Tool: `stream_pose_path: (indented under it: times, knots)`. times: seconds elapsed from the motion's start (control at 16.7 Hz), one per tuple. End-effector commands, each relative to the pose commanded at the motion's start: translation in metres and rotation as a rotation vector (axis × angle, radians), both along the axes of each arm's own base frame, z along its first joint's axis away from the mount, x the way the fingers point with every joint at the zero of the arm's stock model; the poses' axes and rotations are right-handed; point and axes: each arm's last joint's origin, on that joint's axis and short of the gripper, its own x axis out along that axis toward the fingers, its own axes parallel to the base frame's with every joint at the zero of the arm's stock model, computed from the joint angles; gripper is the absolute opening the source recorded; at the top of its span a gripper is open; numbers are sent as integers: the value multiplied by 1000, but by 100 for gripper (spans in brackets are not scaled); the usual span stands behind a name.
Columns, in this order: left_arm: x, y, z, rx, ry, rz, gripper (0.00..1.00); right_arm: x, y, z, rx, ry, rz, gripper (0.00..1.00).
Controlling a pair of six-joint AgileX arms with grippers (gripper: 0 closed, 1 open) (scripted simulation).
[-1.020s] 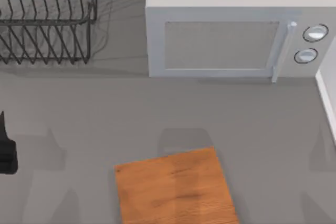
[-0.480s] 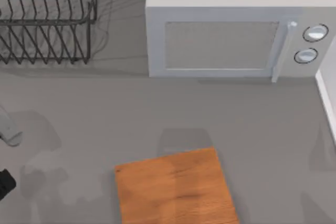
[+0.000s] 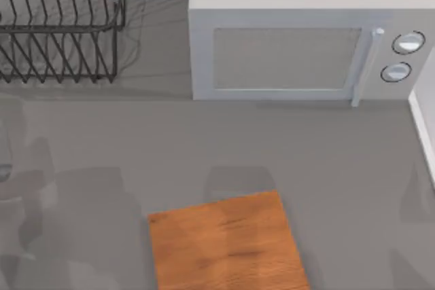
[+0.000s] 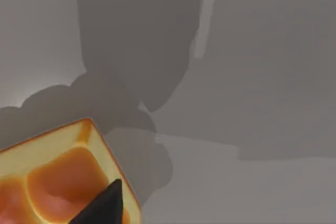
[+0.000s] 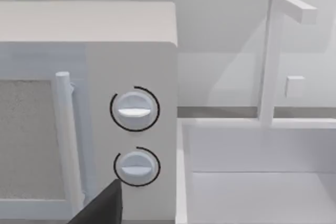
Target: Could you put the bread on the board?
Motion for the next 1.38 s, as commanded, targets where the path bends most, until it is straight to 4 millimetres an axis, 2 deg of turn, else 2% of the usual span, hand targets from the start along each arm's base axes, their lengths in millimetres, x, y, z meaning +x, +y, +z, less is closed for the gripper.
stream_pose_path:
  times: [0.18, 0.3, 0.72, 0.84, 1.2, 1.38]
  knots:
    - [24, 18, 12, 6, -25, -38, 100, 0, 0, 0, 0, 0, 0, 100]
    - [32, 25, 22, 16, -57, -44, 100, 0, 0, 0, 0, 0, 0, 100]
    - [34, 25, 25, 19, -70, -47, 100, 0, 0, 0, 0, 0, 0, 100]
    - [34, 26, 13, 18, -63, -44, 100, 0, 0, 0, 0, 0, 0, 100]
    - [34, 27, -41, 21, -72, -44, 100, 0, 0, 0, 0, 0, 0, 100]
    - [34, 27, -44, 19, -68, -44, 100, 0, 0, 0, 0, 0, 0, 100]
